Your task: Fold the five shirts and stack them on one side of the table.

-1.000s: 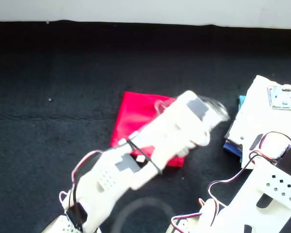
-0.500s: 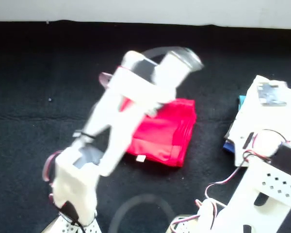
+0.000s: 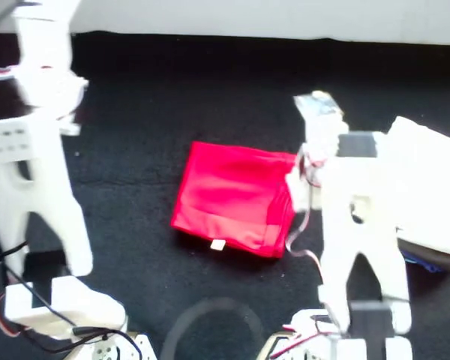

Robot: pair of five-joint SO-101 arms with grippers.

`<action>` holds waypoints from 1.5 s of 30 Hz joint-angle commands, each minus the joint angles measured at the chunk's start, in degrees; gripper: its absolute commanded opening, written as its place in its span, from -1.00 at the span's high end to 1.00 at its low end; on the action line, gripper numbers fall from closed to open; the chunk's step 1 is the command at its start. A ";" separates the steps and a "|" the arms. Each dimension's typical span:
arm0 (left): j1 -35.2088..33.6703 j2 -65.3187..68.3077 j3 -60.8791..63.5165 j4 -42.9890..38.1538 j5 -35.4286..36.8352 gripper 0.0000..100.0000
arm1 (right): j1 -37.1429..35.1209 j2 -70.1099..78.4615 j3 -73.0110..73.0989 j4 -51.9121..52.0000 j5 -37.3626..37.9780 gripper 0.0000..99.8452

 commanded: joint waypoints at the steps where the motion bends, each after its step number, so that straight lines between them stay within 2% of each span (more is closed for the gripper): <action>1: -6.55 -2.33 -1.98 0.00 -3.69 0.99 | -1.98 7.60 -8.57 -3.38 -2.64 0.60; 8: -12.00 -1.98 -1.89 0.00 -6.42 0.99 | -3.21 24.57 -25.19 -4.62 -2.99 0.58; 17: -12.00 -1.89 -1.80 0.00 -6.42 0.99 | -3.65 40.84 -39.96 -4.26 -2.99 0.58; 27: -12.00 -1.80 -1.71 0.00 -6.42 0.99 | -3.65 43.65 -43.30 -1.45 -2.99 0.59; 33: -12.26 0.92 -1.80 0.00 -6.42 0.99 | -3.56 43.65 -43.38 -1.63 -2.99 0.84; 42: -12.00 1.89 -1.98 0.00 -6.42 0.99 | -2.59 48.22 -43.82 -1.71 -2.64 0.86; 45: -12.00 1.89 -1.98 0.00 -6.42 0.99 | -2.59 48.84 -43.82 -1.71 -2.64 0.98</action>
